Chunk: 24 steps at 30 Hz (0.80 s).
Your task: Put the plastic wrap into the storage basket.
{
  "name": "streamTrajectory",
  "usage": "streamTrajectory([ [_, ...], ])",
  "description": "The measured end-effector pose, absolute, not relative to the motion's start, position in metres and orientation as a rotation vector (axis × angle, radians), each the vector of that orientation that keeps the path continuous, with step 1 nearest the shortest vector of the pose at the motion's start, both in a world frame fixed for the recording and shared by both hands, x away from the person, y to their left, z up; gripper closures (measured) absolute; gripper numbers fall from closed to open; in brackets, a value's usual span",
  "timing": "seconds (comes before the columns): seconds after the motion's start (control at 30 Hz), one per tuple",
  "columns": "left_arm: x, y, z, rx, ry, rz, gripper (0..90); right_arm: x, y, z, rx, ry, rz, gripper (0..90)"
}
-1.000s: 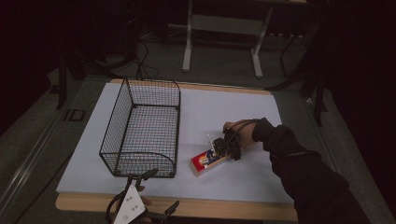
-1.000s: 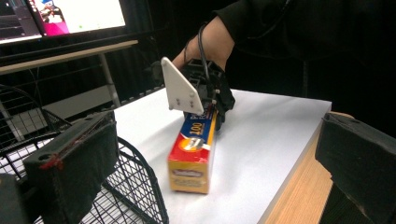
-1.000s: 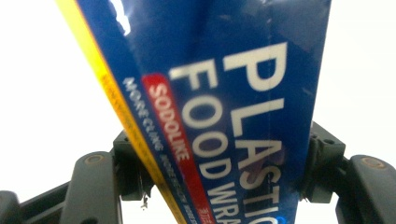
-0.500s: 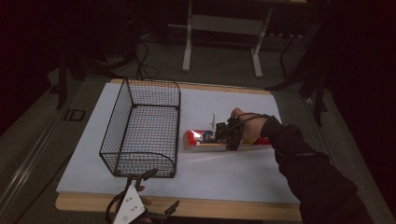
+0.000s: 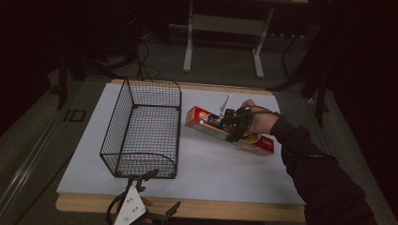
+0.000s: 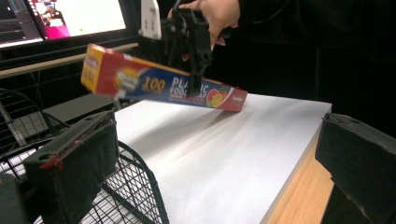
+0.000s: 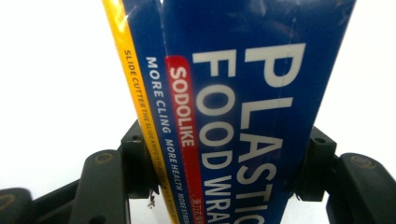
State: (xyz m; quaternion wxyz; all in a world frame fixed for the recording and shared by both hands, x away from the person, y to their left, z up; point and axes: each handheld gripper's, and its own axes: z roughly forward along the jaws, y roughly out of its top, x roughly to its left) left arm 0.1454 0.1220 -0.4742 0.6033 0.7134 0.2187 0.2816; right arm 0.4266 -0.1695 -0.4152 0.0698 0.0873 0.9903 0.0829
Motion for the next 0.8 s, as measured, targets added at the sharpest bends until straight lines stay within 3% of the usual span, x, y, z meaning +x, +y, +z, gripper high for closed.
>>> streamTrajectory([
  [0.5,0.145,0.122,-0.474,1.651,0.503,0.654,0.1,0.425,-0.188,-0.383,0.443,2.875,0.659,38.7],
  [0.8,0.144,0.121,-0.473,1.646,0.501,0.657,0.1,0.417,-0.176,-0.362,0.737,2.716,0.88,38.9],
])
